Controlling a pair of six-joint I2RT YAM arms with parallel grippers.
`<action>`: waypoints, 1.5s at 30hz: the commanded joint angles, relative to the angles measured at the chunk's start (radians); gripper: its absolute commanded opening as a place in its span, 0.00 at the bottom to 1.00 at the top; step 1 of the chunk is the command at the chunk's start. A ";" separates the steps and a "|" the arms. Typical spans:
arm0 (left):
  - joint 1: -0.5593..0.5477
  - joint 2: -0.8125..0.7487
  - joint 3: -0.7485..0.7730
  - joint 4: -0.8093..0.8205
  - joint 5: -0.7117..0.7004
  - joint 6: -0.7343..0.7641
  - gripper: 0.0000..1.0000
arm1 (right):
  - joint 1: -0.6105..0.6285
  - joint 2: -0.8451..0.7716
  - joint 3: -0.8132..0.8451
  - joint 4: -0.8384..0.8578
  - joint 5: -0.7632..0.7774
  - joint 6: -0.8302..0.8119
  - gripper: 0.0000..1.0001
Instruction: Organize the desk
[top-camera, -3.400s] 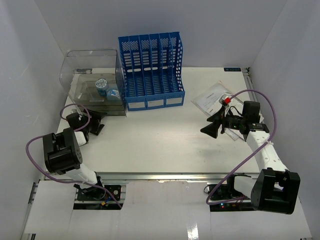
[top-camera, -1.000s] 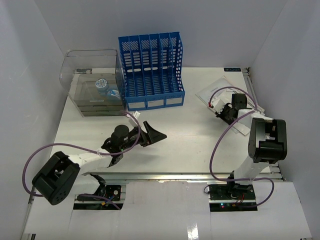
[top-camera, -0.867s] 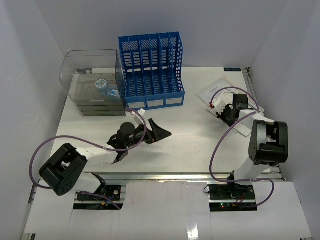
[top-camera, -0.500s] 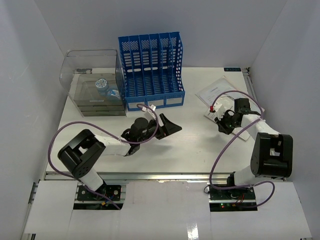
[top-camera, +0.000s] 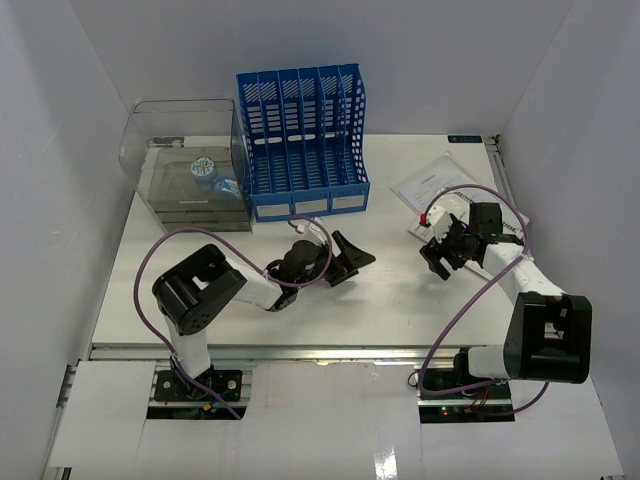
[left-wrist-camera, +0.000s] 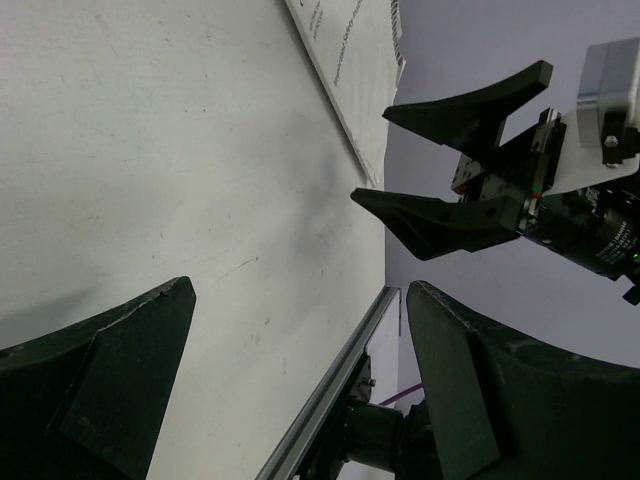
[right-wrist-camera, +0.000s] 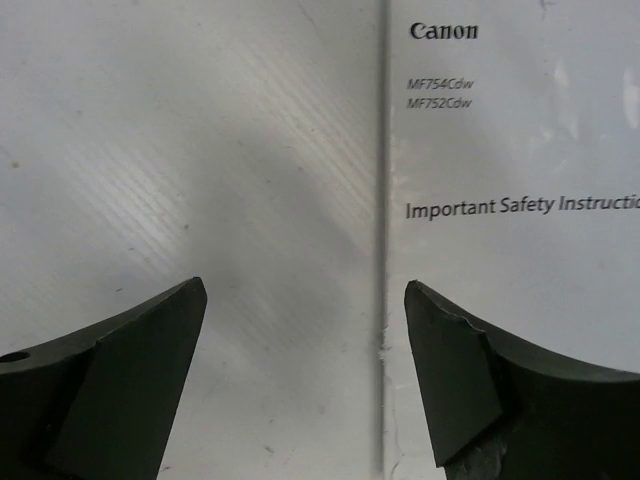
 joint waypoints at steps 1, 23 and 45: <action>-0.005 -0.098 -0.023 -0.008 -0.055 0.043 0.98 | 0.063 0.077 0.019 0.177 0.168 0.025 0.94; -0.004 -0.539 -0.232 -0.278 -0.257 0.175 0.98 | 0.221 0.420 -0.046 0.445 0.636 -0.075 0.78; -0.007 -0.307 -0.136 -0.154 -0.133 0.094 0.98 | 0.221 0.090 0.018 -0.023 0.105 0.090 0.08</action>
